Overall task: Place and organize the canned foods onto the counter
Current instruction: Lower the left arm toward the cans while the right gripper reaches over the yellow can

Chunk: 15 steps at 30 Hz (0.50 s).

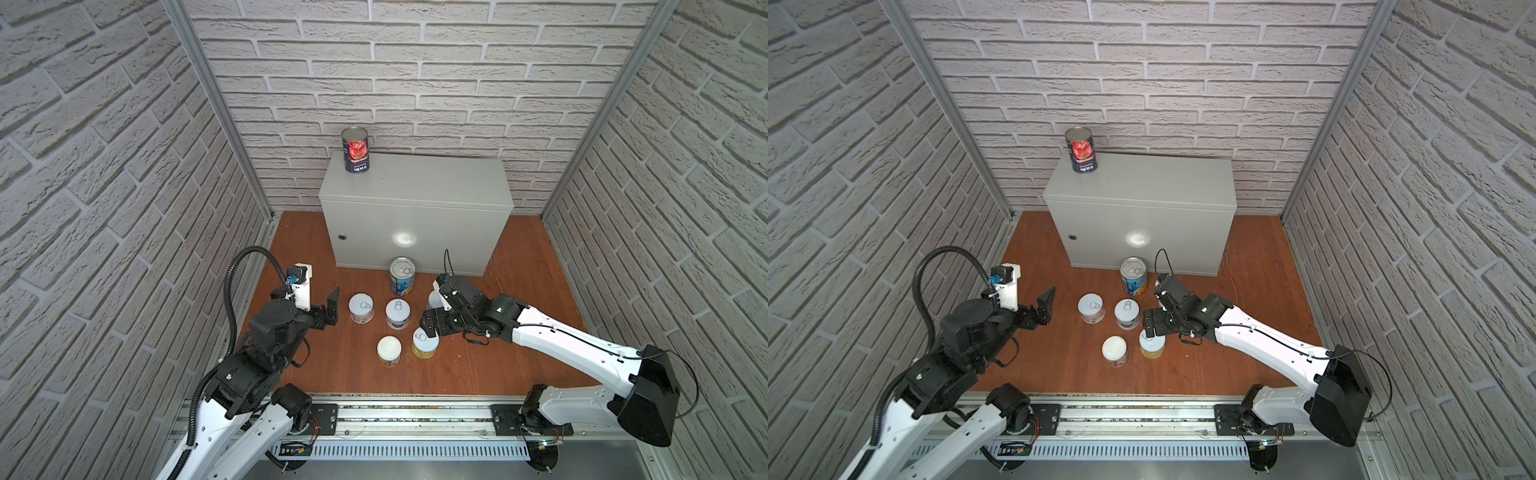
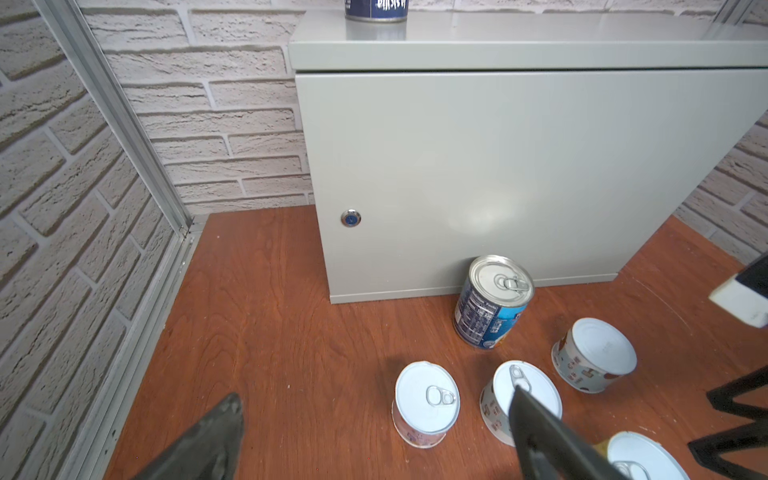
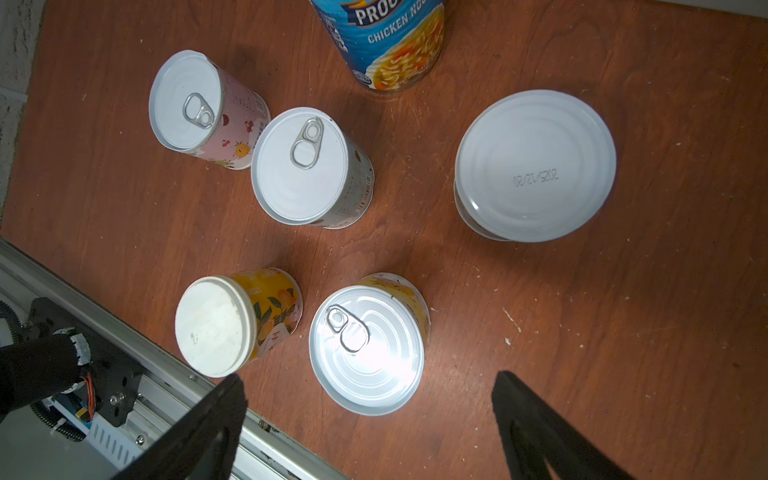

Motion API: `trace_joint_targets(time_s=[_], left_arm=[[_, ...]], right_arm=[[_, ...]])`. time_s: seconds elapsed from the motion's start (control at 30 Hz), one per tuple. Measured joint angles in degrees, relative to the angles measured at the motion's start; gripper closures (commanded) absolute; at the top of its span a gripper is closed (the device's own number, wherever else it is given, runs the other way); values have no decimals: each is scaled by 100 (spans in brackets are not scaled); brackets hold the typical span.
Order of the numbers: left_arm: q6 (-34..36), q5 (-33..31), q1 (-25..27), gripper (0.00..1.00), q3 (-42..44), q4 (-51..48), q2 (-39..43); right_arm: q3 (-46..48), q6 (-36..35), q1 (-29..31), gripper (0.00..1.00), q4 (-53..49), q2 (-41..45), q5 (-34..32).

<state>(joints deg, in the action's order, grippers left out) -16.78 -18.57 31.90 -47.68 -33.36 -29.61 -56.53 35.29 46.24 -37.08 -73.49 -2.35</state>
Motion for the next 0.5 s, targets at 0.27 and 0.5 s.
trace_joint_targets(time_s=[0.27,0.5], left_arm=[[-136,420,0,2,-4,55,-527],[-149,640,0,2,87,264,-754]], right_arm=[[98,127,286,8,-52,-166,-310],[251,313,562,8,-7,-205,-632]])
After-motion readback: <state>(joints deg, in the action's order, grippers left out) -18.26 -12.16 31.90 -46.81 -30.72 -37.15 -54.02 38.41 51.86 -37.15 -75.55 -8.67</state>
